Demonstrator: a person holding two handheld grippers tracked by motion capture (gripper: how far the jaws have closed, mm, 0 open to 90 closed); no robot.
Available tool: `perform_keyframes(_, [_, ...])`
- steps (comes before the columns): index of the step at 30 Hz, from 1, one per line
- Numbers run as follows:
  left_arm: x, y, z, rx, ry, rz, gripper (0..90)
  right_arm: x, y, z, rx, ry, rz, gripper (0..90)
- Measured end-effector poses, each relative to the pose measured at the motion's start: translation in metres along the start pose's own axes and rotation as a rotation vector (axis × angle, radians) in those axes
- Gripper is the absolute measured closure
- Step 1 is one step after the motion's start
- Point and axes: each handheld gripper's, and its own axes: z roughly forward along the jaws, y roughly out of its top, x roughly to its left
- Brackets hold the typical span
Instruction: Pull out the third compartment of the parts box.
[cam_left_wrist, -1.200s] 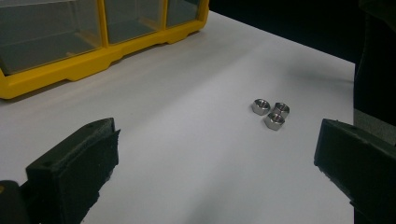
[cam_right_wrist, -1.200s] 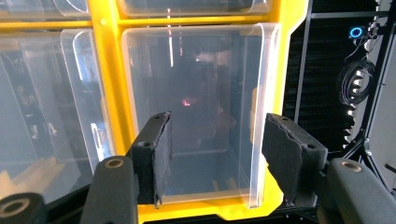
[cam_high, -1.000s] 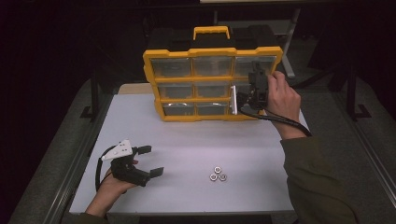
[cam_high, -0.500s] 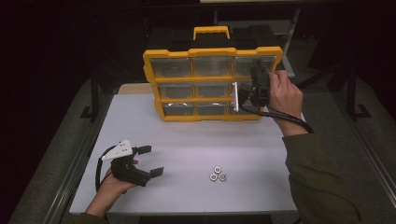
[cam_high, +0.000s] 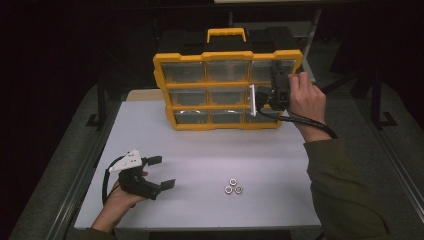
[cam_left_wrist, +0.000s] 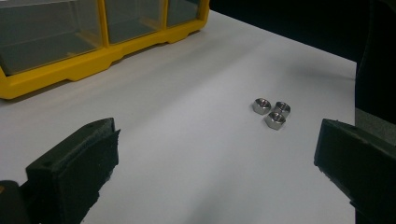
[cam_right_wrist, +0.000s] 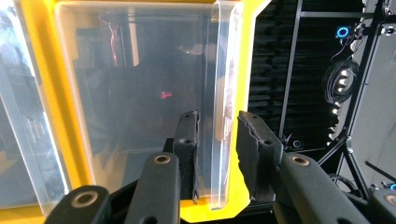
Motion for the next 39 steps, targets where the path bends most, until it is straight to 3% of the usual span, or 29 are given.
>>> perform_keyframes(27, [-0.0007,-0.0005,0.0002,0.008,0.001,-0.006,0.0,-0.0052,-0.0026,0.0054,-0.012,0.019,-0.048,78.5])
perform_keyframes(39, [-0.0006,-0.0005,0.0001,0.009,0.002,-0.004,0.0,-0.007,-0.0027,0.0049,-0.009,0.027,-0.029,79.6])
